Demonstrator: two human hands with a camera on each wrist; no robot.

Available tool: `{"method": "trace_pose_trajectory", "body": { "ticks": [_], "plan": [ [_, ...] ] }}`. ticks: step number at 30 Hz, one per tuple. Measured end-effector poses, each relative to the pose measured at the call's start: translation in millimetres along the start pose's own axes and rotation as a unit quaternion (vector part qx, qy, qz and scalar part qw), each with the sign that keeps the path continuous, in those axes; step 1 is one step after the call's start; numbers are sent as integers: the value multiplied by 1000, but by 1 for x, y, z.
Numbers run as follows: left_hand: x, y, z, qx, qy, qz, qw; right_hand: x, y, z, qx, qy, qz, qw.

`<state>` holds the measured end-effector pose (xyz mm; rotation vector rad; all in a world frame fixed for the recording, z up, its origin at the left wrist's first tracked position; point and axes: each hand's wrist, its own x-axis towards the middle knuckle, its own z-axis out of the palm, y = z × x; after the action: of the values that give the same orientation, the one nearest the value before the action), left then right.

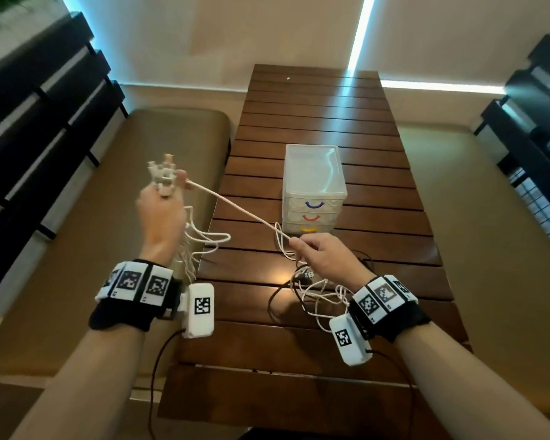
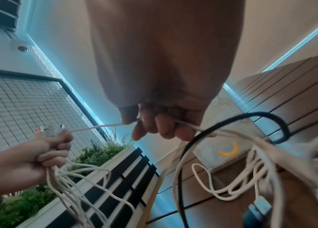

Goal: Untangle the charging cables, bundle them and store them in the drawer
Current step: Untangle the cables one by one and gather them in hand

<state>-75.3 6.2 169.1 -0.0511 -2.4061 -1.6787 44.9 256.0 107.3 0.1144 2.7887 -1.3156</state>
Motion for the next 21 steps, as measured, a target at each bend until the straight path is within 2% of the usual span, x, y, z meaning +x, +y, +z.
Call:
{"method": "trace_pose_trajectory", "body": {
  "ticks": [2,3,7,10,12,15,17,21],
  "plan": [
    [6,-4,-14,-6,50,-25,998,-4,9,1,-9,-8,17,1000],
    [7,-6,-18,19,49,-23,998,-6,12,2,-19,-8,23,1000],
    [-1,-16,-12,114,-17,51,992,-4,6,5,-64,1,41,997],
    [-17,-11,6,83,-103,116,984,3,-11,5,-105,-1,33,994],
    [-31,-5,21,63,-200,148,966,9,-25,6,-128,-8,4,992],
    [-47,-7,36,99,-349,104,926,18,-44,5,-123,-11,-60,991],
    [-51,-9,36,128,-379,92,912,20,-51,4,-109,-10,-84,990],
    [-43,-6,18,145,-397,77,903,16,-50,12,-74,-32,-94,992]
  ]
}}
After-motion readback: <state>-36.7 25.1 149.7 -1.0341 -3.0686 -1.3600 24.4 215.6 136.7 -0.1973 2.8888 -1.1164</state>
